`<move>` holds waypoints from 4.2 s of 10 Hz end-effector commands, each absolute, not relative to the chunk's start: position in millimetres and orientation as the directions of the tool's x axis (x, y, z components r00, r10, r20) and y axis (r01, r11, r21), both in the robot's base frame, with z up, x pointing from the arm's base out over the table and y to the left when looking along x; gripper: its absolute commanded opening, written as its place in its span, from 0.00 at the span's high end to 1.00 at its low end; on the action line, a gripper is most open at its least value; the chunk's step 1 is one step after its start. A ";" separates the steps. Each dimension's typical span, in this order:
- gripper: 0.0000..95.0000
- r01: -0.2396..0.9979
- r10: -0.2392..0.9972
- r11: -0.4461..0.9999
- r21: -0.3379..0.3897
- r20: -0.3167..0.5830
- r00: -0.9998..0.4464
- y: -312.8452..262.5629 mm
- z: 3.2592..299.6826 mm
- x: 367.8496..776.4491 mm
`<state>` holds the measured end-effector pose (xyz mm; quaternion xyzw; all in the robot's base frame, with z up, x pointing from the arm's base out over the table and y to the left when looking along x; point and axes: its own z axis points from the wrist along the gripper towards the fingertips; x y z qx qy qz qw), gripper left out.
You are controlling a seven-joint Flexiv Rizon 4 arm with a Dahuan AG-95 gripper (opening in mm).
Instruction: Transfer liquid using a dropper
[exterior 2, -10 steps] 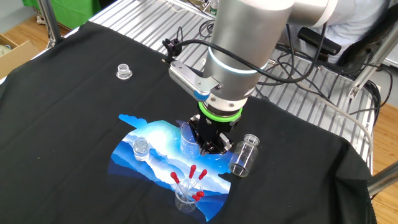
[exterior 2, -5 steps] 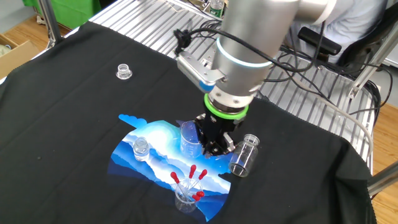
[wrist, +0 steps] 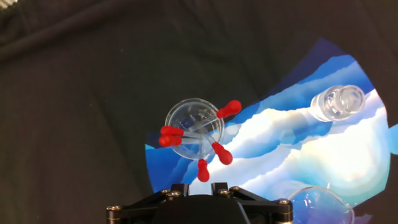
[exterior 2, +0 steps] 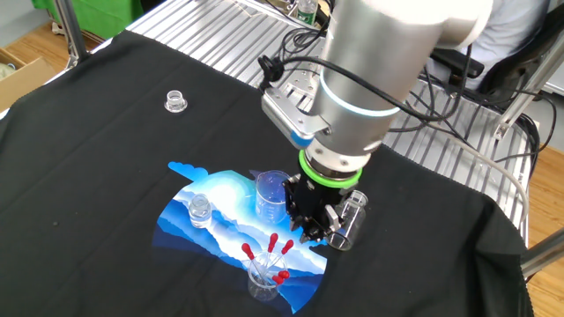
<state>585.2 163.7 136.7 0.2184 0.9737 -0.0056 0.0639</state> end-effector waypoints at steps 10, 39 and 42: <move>0.80 0.433 0.416 0.901 -0.027 -0.229 -0.880 165.4 126.6 594.8; 1.00 0.401 0.377 0.916 -0.022 -0.293 -0.879 154.6 108.7 600.0; 1.00 0.385 0.362 0.922 -0.028 -0.285 -0.888 153.5 115.3 601.1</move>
